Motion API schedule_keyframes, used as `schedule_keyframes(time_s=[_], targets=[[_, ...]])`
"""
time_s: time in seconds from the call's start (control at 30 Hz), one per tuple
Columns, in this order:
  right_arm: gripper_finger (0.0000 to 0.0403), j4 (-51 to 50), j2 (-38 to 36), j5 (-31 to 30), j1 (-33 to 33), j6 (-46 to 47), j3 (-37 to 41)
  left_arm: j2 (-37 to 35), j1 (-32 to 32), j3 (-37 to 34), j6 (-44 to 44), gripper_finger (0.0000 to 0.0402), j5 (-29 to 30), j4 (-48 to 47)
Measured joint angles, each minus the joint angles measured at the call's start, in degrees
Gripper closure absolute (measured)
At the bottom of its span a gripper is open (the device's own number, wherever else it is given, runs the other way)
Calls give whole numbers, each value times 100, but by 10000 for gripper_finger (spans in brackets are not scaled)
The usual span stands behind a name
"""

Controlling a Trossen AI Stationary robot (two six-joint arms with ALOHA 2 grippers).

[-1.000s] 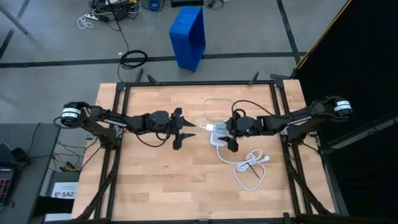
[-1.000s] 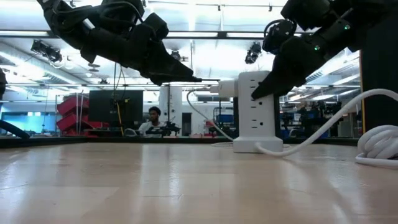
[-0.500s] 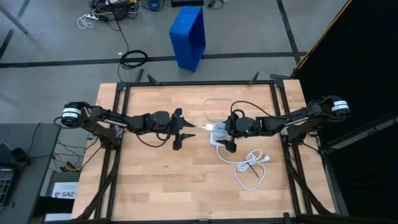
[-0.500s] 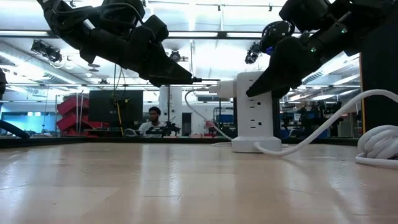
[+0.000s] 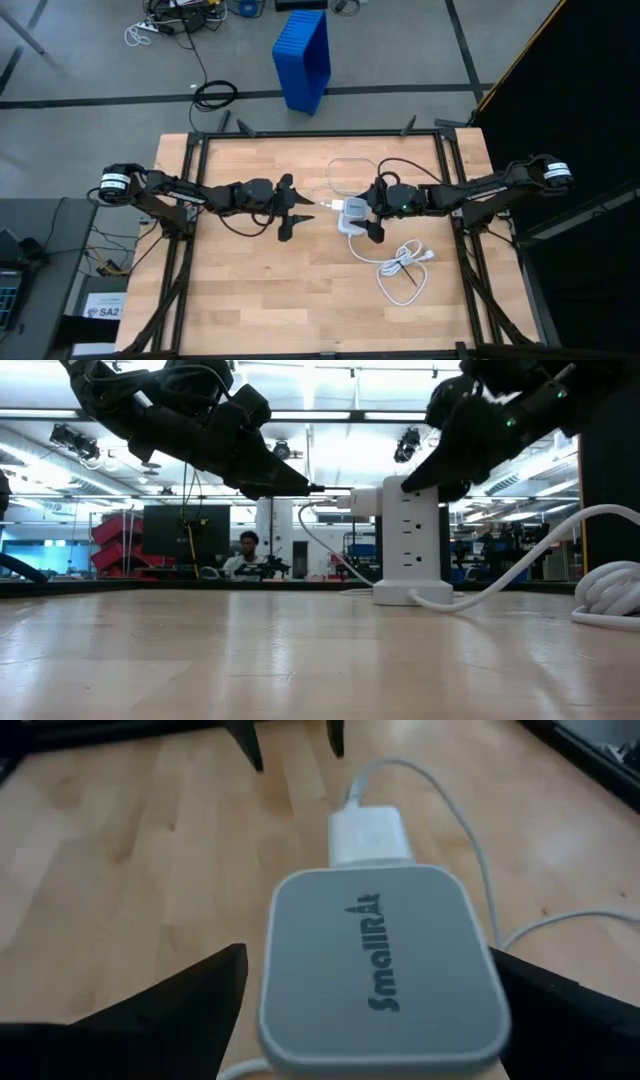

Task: Insert USB
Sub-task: Insert the charger adapter with cable into the outlet extension, then remove the charger adapter with cable from the outlet extension

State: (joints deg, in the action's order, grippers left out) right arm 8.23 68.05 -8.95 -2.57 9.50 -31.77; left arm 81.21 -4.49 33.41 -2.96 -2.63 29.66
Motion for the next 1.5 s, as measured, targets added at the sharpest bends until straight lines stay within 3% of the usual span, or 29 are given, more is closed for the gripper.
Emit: schedule_keyframes(time_s=[0.27, 0.37, 0.5, 0.7, 1.5], targets=[[53, -245, -674, 17, -190, 181, 0, 0, 0, 0, 2, 218, 6, 93], [56, -204, -808, -239, -192, 51, 0, -20, 0, 0, 12, 218, 6, 86], [57, -203, -870, -649, -190, -57, 0, -71, 0, 0, 15, 218, 4, 90], [57, -150, -872, -686, -190, -59, 18, -133, 0, 0, 15, 218, 1, 97], [46, 1042, 100, -625, -155, -378, 210, -131, 0, 0, 17, 218, 0, 168]])
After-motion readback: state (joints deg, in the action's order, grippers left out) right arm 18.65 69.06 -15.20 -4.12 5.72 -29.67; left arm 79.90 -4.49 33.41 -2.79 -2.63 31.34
